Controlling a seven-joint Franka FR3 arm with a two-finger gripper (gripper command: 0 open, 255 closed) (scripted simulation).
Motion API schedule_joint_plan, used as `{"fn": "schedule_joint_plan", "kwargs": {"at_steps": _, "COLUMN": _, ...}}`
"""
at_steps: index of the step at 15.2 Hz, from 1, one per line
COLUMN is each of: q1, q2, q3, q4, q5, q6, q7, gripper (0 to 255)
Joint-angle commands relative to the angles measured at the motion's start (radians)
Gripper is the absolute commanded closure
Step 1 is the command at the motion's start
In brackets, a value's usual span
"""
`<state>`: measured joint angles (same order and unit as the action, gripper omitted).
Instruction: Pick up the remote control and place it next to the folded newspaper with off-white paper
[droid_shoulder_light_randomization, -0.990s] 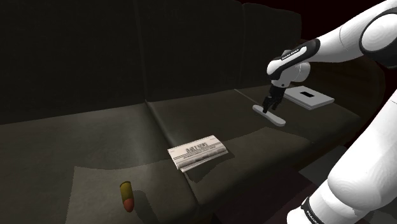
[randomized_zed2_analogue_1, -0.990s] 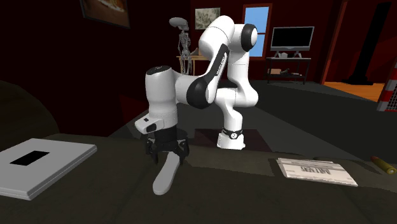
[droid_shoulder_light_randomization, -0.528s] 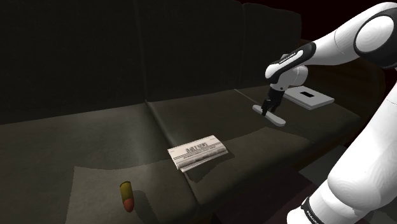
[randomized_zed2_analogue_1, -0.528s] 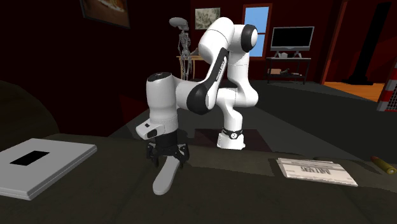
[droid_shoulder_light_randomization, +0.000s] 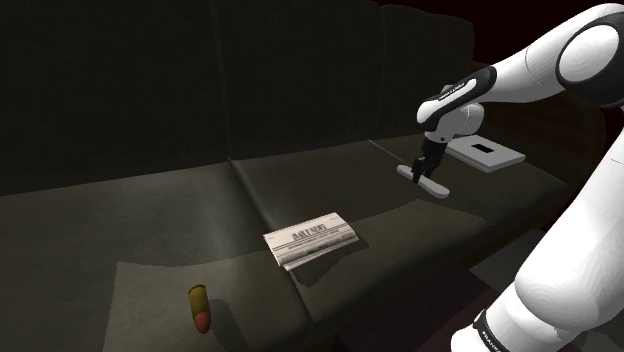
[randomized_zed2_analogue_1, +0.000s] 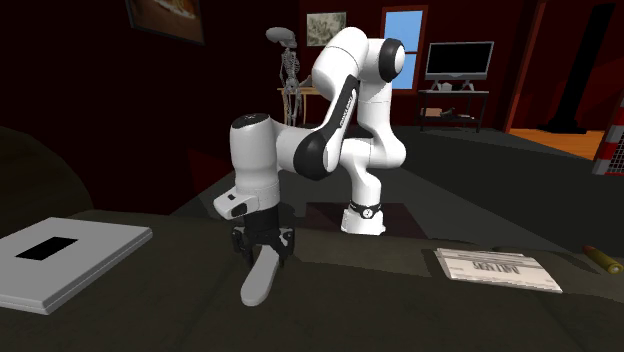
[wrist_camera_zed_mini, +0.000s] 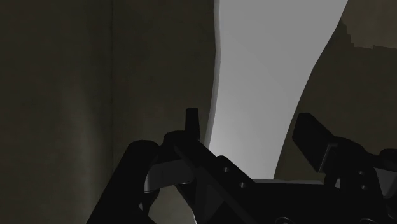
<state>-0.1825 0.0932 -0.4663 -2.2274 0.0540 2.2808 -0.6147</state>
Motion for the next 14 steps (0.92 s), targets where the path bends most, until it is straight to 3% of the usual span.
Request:
{"fn": "schedule_joint_plan", "kwargs": {"at_steps": 1, "q1": 0.0, "q2": 0.0, "q3": 0.0, "q4": 0.0, "q5": 0.0, "q6": 0.0, "q7": 0.0, "gripper": 255}}
{"fn": "schedule_joint_plan", "kwargs": {"at_steps": 5, "q1": 0.0, "q2": 0.0, "q3": 0.0, "q4": 0.0, "q5": 0.0, "q6": 0.0, "q7": 0.0, "gripper": 255}}
{"fn": "schedule_joint_plan", "kwargs": {"at_steps": 14, "q1": 0.005, "q2": -0.075, "q3": -0.003, "q4": 0.05, "q5": -0.045, "q6": -0.116, "q7": 0.032, "gripper": 255}}
